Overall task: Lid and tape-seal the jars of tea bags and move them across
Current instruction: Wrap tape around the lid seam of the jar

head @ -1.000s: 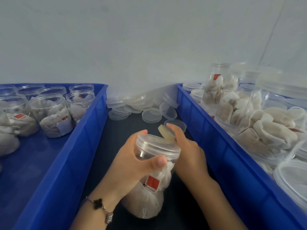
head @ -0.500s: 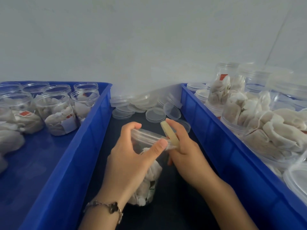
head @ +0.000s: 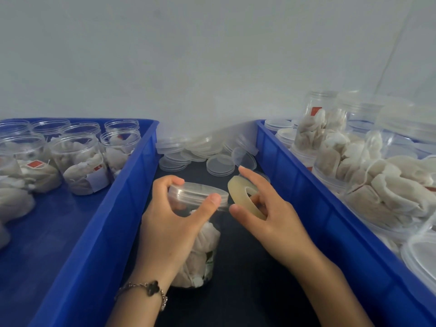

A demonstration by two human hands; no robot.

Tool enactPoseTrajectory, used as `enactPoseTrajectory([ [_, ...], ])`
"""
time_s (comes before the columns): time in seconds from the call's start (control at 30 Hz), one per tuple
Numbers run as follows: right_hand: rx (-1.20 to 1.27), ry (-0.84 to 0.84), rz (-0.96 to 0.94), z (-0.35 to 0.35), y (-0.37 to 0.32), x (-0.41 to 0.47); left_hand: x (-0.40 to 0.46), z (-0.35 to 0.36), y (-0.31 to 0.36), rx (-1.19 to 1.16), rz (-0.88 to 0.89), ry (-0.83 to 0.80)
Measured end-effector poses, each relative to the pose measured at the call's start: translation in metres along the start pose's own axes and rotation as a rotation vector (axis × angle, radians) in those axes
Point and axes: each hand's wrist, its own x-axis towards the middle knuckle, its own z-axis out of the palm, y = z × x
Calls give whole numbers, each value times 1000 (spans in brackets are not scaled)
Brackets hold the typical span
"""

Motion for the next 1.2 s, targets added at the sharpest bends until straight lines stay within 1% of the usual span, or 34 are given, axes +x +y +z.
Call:
enactPoseTrajectory([
  [0.1,-70,38,-41,3,-1,1,0,1,0,-3,12,5],
  [0.17,-54,68,-51,7,-2,1,0,4,0,2,7,38],
  [0.3,-53,179,-30,18,-2,2,0,6,-1,35,14,127],
  [0.43,-36,232,-5,26,-1,6,-1,8,0,60,22,172],
  [0.57,-2,228,20,28,1,14,0,9,-1,103,27,227],
  [0.73,51,191,60,32,1,27,1,11,2,216,109,356],
  [0.87,74,154,92,39,-4,43,1,10,-1,233,128,438],
  [0.97,55,128,101,43,0,41,-3,11,-6,251,161,399],
  [1.03,59,126,81,44,2,34,-2,9,-6,262,161,329],
  [1.1,39,133,61,43,5,29,1,7,-2,289,123,236],
  [1.13,24,131,59,42,7,29,3,5,2,329,86,181],
  [1.2,-15,125,49,39,9,31,9,1,14,505,22,85],
])
